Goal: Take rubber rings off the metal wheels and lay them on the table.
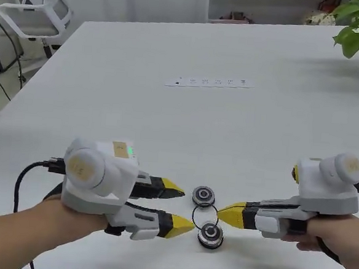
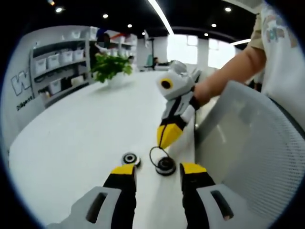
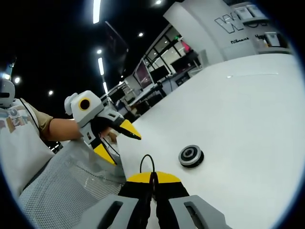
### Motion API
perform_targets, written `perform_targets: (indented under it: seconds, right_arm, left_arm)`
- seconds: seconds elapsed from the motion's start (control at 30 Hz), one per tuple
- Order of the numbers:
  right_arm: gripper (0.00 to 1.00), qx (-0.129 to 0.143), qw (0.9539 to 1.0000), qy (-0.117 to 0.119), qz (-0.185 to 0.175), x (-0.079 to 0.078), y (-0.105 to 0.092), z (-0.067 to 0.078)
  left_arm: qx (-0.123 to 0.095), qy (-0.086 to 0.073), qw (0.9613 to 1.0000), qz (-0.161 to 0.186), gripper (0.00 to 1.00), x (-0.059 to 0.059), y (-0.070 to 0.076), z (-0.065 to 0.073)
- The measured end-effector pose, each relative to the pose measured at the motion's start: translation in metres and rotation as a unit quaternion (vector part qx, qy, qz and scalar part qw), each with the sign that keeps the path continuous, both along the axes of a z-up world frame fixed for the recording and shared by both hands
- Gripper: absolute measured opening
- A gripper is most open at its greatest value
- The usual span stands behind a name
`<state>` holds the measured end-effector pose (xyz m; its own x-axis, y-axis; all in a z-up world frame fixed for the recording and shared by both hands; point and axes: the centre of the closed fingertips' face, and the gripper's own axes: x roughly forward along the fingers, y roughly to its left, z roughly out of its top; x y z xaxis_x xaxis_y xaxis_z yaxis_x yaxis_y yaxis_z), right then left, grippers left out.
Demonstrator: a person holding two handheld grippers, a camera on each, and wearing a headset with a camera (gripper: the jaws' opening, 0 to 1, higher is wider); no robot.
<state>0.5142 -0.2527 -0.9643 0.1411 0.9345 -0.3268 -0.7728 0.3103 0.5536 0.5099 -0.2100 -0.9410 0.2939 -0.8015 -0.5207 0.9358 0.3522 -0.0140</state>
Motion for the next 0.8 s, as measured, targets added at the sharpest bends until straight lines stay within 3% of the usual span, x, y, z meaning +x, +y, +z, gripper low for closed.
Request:
perform_targets:
  seconds: [0.27,0.53,0.8]
  right_arm:
    - [0.0,-0.007,0.9999,-0.005,0.007,0.008,0.005,0.004]
    - [0.0,-0.016,0.9995,-0.014,0.025,0.014,0.024,0.007]
    - [0.0,-0.042,0.9973,-0.021,0.057,0.017,0.042,-0.002]
  left_arm:
    - [-0.002,0.0,0.9998,0.022,0.46,0.002,0.023,0.007]
    - [0.001,0.002,0.9994,0.033,0.55,-0.004,0.038,0.009]
    - [-0.003,0.005,0.9984,0.057,0.6,-0.006,0.057,0.01]
